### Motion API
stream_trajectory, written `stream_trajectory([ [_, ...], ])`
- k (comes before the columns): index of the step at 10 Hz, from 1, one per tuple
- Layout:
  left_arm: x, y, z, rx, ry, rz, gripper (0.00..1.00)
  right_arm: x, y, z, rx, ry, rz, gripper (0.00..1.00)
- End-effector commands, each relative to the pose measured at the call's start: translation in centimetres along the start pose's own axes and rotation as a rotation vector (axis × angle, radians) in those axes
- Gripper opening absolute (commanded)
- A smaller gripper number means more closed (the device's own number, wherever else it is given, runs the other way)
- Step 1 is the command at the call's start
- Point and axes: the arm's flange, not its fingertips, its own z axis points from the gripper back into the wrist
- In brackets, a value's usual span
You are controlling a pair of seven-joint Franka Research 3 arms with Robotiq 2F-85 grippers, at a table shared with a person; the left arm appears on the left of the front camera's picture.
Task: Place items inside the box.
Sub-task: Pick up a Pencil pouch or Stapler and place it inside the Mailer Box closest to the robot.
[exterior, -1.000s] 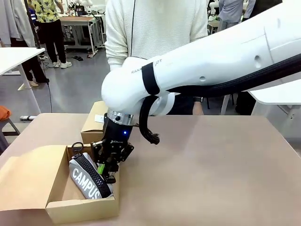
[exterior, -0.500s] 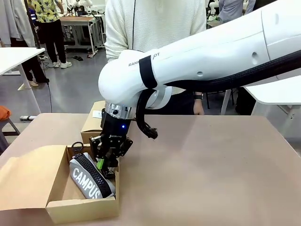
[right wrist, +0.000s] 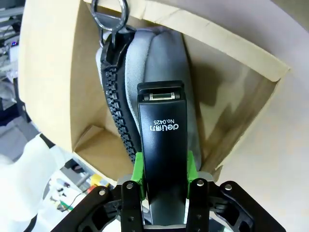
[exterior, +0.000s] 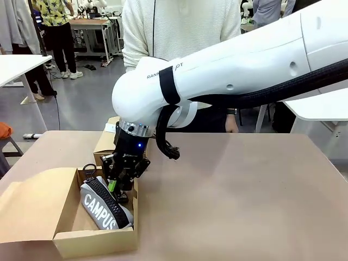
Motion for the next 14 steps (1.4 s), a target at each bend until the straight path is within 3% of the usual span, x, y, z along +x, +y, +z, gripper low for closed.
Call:
stream_trajectory([
  [1, 0.0, 0.0, 0.1, -0.020, -0.001, -0.014, 1.00, -0.2, 0.3, -0.1, -0.009, -0.031, -0.026, 0.88],
  [3, 0.0, 0.0, 0.1, -0.020, -0.001, -0.014, 1.00, -0.1, 0.3, -0.3, 0.001, -0.039, -0.028, 1.00],
  [10, 0.0, 0.0, 0.1, -0.020, -0.001, -0.014, 1.00, -0.4, -0.9, 0.7, 0.018, -0.066, -0.057, 1.00],
  [13, 0.0, 0.0, 0.1, -0.020, -0.001, -0.014, 1.00, -4.9, -8.1, 9.5, 0.204, -0.050, -0.196, 1.00],
  [14, 0.0, 0.0, 0.1, -0.020, -0.001, -0.014, 1.00, -7.2, -11.2, 12.5, 0.337, -0.022, -0.256, 1.00],
])
